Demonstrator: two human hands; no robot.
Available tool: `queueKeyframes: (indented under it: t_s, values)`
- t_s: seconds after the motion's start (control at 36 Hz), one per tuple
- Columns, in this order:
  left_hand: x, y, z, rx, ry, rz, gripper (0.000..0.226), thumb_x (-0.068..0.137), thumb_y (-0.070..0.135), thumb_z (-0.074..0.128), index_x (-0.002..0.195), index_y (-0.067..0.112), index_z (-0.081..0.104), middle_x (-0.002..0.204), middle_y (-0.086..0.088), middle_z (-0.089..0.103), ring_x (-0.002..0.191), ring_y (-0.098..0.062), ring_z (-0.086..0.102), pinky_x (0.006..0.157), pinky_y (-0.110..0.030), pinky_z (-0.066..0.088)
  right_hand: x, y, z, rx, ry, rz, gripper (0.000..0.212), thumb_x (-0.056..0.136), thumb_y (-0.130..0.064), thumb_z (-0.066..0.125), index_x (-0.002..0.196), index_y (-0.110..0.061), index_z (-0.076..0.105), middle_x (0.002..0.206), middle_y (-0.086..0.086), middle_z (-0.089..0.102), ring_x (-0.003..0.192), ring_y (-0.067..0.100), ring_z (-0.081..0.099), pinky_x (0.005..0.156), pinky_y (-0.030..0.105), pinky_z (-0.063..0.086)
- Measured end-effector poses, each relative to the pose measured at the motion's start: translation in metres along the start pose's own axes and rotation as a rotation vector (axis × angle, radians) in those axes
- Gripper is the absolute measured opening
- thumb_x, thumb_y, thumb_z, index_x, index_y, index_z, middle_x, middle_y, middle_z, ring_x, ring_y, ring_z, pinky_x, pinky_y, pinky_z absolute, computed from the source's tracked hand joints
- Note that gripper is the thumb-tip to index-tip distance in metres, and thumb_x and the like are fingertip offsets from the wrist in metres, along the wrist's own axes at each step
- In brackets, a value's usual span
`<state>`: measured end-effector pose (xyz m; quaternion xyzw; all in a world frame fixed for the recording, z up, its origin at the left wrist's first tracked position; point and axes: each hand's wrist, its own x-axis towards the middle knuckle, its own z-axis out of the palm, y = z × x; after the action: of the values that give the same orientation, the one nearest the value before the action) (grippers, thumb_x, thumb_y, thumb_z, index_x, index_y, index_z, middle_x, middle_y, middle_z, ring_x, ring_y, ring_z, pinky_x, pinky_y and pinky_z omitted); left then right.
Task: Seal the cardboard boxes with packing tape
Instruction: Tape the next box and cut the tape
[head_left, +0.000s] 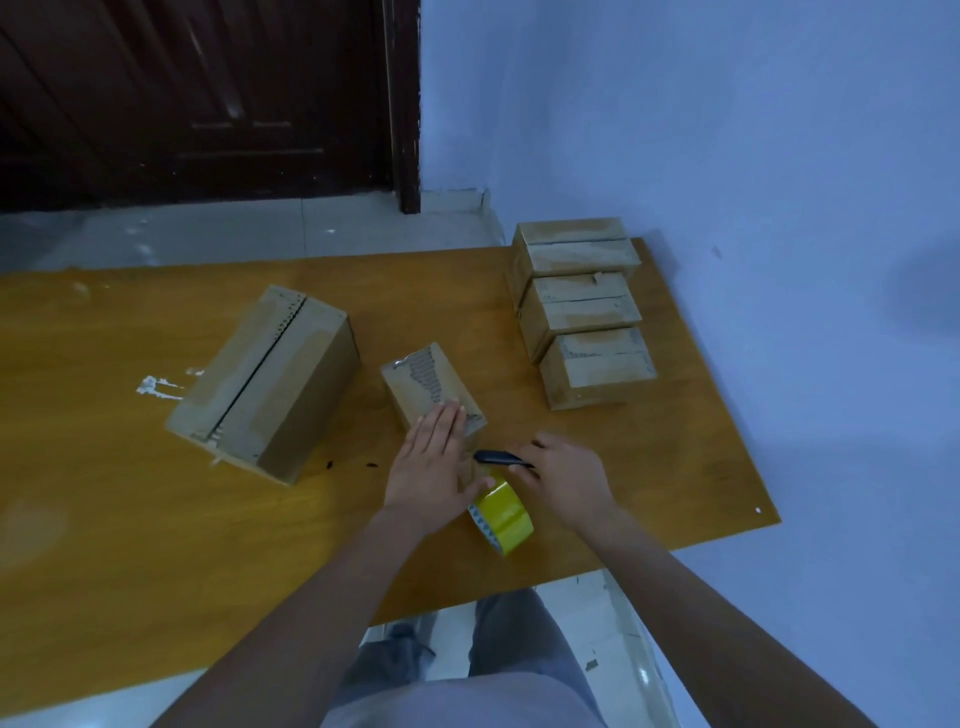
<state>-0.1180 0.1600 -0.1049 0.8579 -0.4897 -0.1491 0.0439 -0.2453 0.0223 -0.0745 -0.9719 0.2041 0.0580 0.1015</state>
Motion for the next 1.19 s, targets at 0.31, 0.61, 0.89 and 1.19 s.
queueKeyframes:
  t_s: [0.31,0.61,0.89,1.19]
  values:
    - [-0.002,0.001,-0.005,-0.033,-0.009,-0.007,0.095,0.087,0.072,0.026,0.150,0.013,-0.014,0.159,-0.001,-0.017,0.143,-0.013,-0.022,0.110,-0.029,-0.022,-0.004,0.017,0.012,0.048,0.004,0.243,0.031,0.096,-0.039,0.045,0.124,-0.031,0.058,0.099,-0.002,0.055,0.083,0.017,0.058,0.058,0.024,0.038]
    - [-0.002,0.003,-0.005,-0.026,-0.006,-0.017,0.096,0.087,0.073,0.026,0.150,0.013,-0.015,0.158,0.000,-0.018,0.143,-0.012,-0.022,0.108,-0.028,-0.023,0.005,0.039,0.059,0.102,-0.085,0.496,0.030,0.097,-0.033,0.046,0.122,-0.019,0.056,0.116,0.003,0.052,0.103,0.023,0.053,0.081,0.034,0.045]
    - [-0.001,0.005,0.002,-0.026,0.017,-0.026,0.107,0.066,0.078,-0.006,0.150,0.012,-0.014,0.159,-0.001,-0.017,0.135,-0.007,-0.031,0.107,-0.027,-0.026,0.020,-0.009,0.038,0.959,-0.081,0.488,0.016,0.091,-0.024,0.059,0.101,-0.014,0.065,0.110,0.004,0.050,0.109,0.019,0.049,0.096,0.032,0.038]
    - [0.002,-0.003,-0.007,-0.170,0.003,-0.018,0.094,0.070,0.064,-0.007,0.153,0.020,0.002,0.159,0.008,-0.006,0.145,-0.010,-0.008,0.115,-0.027,-0.007,0.017,-0.024,0.025,1.104,-0.304,0.395,0.007,0.092,-0.013,0.056,0.091,-0.010,0.063,0.076,-0.005,0.059,0.072,0.006,0.053,0.063,0.010,0.040]
